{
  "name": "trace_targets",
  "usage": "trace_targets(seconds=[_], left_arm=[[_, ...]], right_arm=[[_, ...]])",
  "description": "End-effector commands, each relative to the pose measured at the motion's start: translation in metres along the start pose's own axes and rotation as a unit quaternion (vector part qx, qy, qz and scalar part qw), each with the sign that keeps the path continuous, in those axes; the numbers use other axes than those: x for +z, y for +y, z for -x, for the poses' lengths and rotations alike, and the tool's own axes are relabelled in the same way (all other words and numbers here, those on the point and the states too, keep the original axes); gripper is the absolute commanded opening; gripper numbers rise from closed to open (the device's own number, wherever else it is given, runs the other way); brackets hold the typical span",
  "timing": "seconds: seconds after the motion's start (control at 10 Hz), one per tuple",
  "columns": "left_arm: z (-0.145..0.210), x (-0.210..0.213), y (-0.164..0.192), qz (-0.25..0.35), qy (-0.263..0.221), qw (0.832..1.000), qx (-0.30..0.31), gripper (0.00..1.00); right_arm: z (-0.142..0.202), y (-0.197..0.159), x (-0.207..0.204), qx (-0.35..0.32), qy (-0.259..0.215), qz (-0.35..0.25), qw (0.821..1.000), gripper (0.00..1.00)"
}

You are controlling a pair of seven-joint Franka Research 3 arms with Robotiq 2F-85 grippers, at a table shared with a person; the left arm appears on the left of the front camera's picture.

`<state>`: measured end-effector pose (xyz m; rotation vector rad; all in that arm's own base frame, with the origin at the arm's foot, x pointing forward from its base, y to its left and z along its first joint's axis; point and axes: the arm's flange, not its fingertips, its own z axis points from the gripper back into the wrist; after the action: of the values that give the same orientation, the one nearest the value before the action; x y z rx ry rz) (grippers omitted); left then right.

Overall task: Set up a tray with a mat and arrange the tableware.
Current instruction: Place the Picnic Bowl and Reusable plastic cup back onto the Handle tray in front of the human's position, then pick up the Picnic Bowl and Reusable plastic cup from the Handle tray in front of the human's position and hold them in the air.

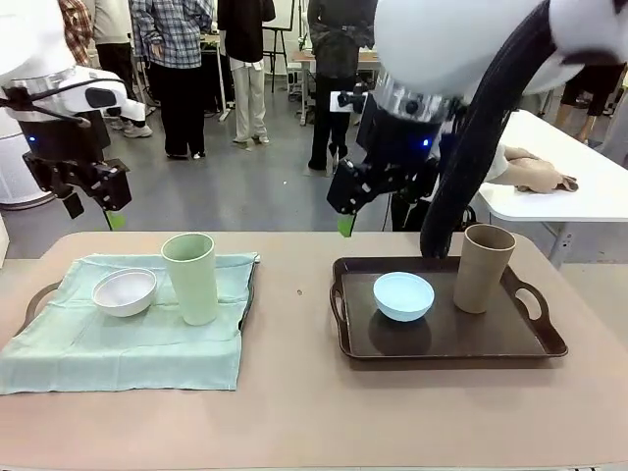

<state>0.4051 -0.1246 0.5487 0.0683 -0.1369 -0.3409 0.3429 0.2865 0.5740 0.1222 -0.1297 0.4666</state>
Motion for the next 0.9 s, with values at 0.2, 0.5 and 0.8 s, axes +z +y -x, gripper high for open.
trace_targets(seconds=[0.2,0.5,0.8], left_arm=[[0.0017,-0.0056,0.0119,0.006,-0.002,1.0,0.0,0.75],[0.0017,-0.0056,0.0119,0.006,-0.002,1.0,0.0,0.75],[0.0017,-0.0056,0.0119,0.006,-0.002,1.0,0.0,0.75]], right_arm=[[-0.0019,-0.0074,-0.0152,0.013,-0.008,-0.006,1.0,1.0],[-0.0019,-0.0074,-0.0152,0.013,-0.008,-0.006,1.0,1.0],[-0.0019,-0.0074,-0.0152,0.013,-0.008,-0.006,1.0,1.0]])
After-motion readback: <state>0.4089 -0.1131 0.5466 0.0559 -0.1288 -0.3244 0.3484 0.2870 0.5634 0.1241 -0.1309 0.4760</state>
